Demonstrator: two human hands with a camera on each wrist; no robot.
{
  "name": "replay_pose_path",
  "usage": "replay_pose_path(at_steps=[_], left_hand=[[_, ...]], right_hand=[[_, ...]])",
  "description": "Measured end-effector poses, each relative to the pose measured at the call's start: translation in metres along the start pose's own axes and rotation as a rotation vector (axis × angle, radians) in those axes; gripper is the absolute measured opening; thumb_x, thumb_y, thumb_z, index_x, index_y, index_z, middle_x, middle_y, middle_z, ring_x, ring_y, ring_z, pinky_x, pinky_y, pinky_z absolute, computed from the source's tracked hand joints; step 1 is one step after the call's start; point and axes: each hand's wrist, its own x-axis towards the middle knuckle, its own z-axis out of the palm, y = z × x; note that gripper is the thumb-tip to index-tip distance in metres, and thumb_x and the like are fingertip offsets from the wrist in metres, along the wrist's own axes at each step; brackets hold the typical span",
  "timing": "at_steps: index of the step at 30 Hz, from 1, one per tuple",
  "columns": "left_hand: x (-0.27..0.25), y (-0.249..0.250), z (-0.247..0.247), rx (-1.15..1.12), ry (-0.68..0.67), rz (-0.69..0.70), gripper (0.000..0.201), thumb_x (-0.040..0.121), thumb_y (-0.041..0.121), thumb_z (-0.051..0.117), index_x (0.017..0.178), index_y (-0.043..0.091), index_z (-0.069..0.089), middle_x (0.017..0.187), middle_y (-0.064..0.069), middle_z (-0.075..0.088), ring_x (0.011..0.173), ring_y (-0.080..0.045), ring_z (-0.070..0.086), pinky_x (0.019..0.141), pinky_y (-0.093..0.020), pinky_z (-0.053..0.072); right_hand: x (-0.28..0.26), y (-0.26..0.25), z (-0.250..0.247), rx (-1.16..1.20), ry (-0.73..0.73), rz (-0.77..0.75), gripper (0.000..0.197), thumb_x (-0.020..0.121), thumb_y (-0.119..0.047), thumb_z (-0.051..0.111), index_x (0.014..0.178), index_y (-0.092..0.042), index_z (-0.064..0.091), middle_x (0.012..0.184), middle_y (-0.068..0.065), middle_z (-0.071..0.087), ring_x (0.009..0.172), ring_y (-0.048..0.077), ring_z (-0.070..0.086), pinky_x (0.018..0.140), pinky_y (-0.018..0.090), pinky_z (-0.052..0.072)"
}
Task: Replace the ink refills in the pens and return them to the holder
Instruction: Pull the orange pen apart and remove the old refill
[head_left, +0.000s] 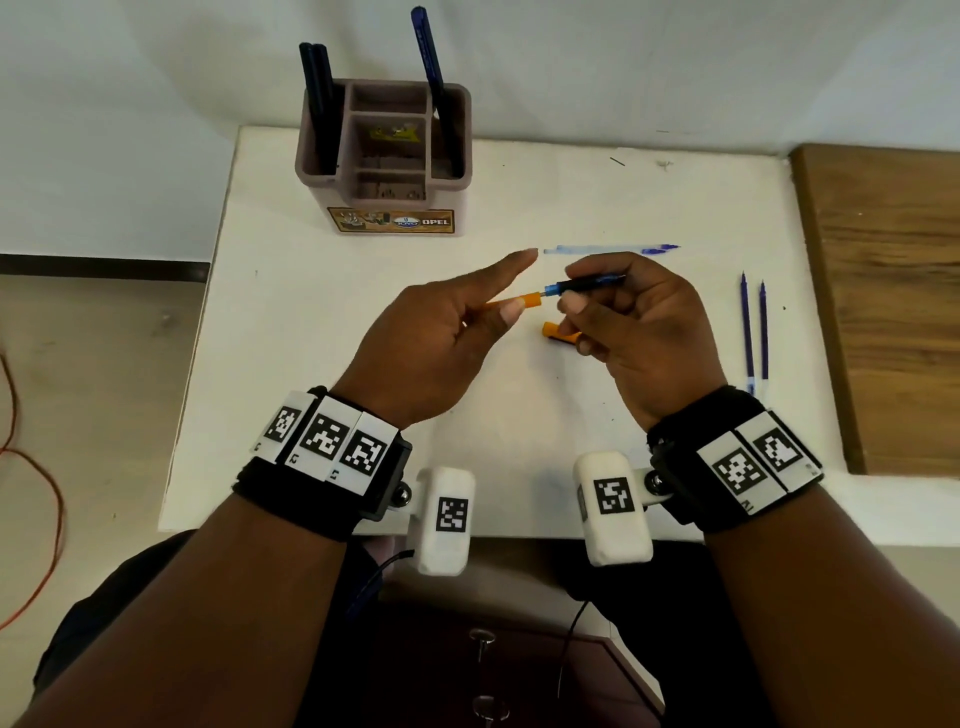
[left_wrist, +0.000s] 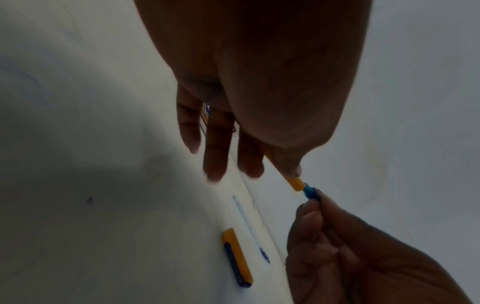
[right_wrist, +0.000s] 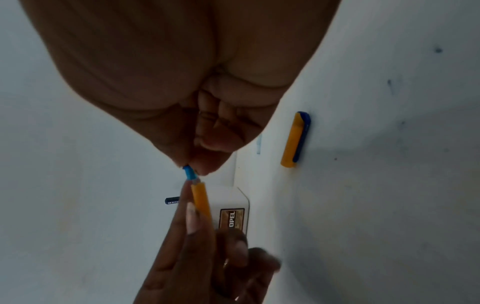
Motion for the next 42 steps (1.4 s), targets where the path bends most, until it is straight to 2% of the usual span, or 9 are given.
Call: replay_pose_path(at_steps=[2, 6, 10, 13, 16, 20, 33, 36, 42], left_hand=[[-0.002, -0.001, 0.003, 0.024, -0.069, 0.015, 0.039, 0.105, 0.045, 0.041, 0.143, 0.048, 0.045, 0.086, 0.015, 0.069, 0.086, -0.001, 0.064, 0.083, -0.025, 0.052], [-0.003, 0.001, 0.003, 0.06, -0.076, 0.072, 0.037, 0.104, 0.037, 0.046, 0.14, 0.037, 0.054, 0.106, 0.015, 0.074, 0.105, -0.002, 0.065, 0.095, -0.017, 0.046], [-0.003, 0.004, 0.001, -0.025, -0.035, 0.067, 0.034, 0.101, 0.031, 0.053, 0.134, 0.032, 0.062, 0.106, 0.027, 0.064, 0.09, 0.016, 0.058, 0.087, -0.006, 0.042], [-0.003, 0.008, -0.001, -0.087, -0.006, 0.068, 0.029, 0.098, 0.033, 0.061, 0.126, 0.03, 0.068, 0.097, 0.03, 0.066, 0.082, 0.012, 0.061, 0.075, -0.003, 0.04], [-0.004, 0.01, -0.001, -0.099, -0.016, 0.06, 0.029, 0.099, 0.039, 0.058, 0.126, 0.034, 0.068, 0.111, 0.018, 0.073, 0.101, 0.005, 0.065, 0.087, -0.012, 0.046], [-0.003, 0.009, 0.0, -0.093, -0.015, 0.073, 0.024, 0.101, 0.036, 0.055, 0.12, 0.036, 0.07, 0.081, 0.002, 0.072, 0.076, -0.016, 0.064, 0.074, -0.028, 0.05], [-0.005, 0.008, -0.002, -0.171, -0.015, 0.073, 0.019, 0.101, 0.027, 0.057, 0.11, 0.031, 0.073, 0.072, -0.012, 0.065, 0.065, -0.023, 0.057, 0.066, -0.026, 0.045], [-0.004, 0.01, -0.002, -0.152, 0.009, 0.069, 0.019, 0.101, 0.029, 0.057, 0.112, 0.031, 0.073, 0.072, -0.006, 0.066, 0.066, -0.018, 0.058, 0.065, -0.019, 0.043], [-0.003, 0.008, -0.003, -0.105, 0.051, 0.057, 0.02, 0.101, 0.035, 0.056, 0.113, 0.032, 0.072, 0.074, 0.003, 0.067, 0.068, -0.016, 0.059, 0.065, -0.023, 0.045]], right_hand=[[0.001, 0.0, -0.001, 0.009, 0.021, 0.007, 0.014, 0.094, -0.001, 0.063, 0.098, -0.014, 0.069, 0.078, 0.003, 0.07, 0.066, 0.018, 0.066, 0.066, 0.03, 0.055], [0.002, 0.002, -0.001, -0.018, 0.039, 0.022, 0.01, 0.096, -0.005, 0.063, 0.1, -0.012, 0.068, 0.078, 0.001, 0.069, 0.067, 0.017, 0.066, 0.069, 0.032, 0.056], [0.002, 0.0, 0.001, -0.028, 0.066, 0.037, 0.006, 0.095, -0.01, 0.064, 0.096, -0.015, 0.068, 0.082, -0.001, 0.07, 0.069, 0.013, 0.066, 0.067, 0.024, 0.055], [0.001, -0.001, 0.001, -0.041, 0.055, 0.035, 0.006, 0.096, -0.013, 0.065, 0.093, -0.017, 0.067, 0.085, 0.001, 0.071, 0.073, 0.013, 0.066, 0.065, 0.02, 0.053], [0.001, -0.001, 0.001, -0.056, 0.062, 0.052, 0.005, 0.096, -0.015, 0.064, 0.092, -0.018, 0.067, 0.084, -0.002, 0.073, 0.072, 0.012, 0.067, 0.064, 0.023, 0.053], [0.001, -0.002, 0.002, 0.01, 0.103, 0.083, 0.007, 0.097, -0.012, 0.063, 0.091, -0.013, 0.066, 0.081, -0.001, 0.07, 0.07, 0.011, 0.066, 0.064, 0.021, 0.053], [0.01, -0.004, -0.021, 0.367, 0.408, 0.202, 0.023, 0.098, -0.011, 0.044, 0.084, -0.018, 0.061, 0.074, 0.001, 0.065, 0.073, 0.022, 0.067, 0.065, 0.03, 0.044], [0.009, -0.003, -0.02, 0.348, 0.379, 0.256, 0.026, 0.086, -0.005, 0.037, 0.073, -0.017, 0.057, 0.063, 0.002, 0.05, 0.057, 0.02, 0.051, 0.056, 0.026, 0.036], [0.004, -0.002, -0.005, 0.139, 0.125, 0.183, 0.02, 0.085, -0.026, 0.067, 0.081, -0.008, 0.063, 0.058, 0.0, 0.03, 0.059, 0.021, 0.016, 0.051, 0.029, 0.015]])
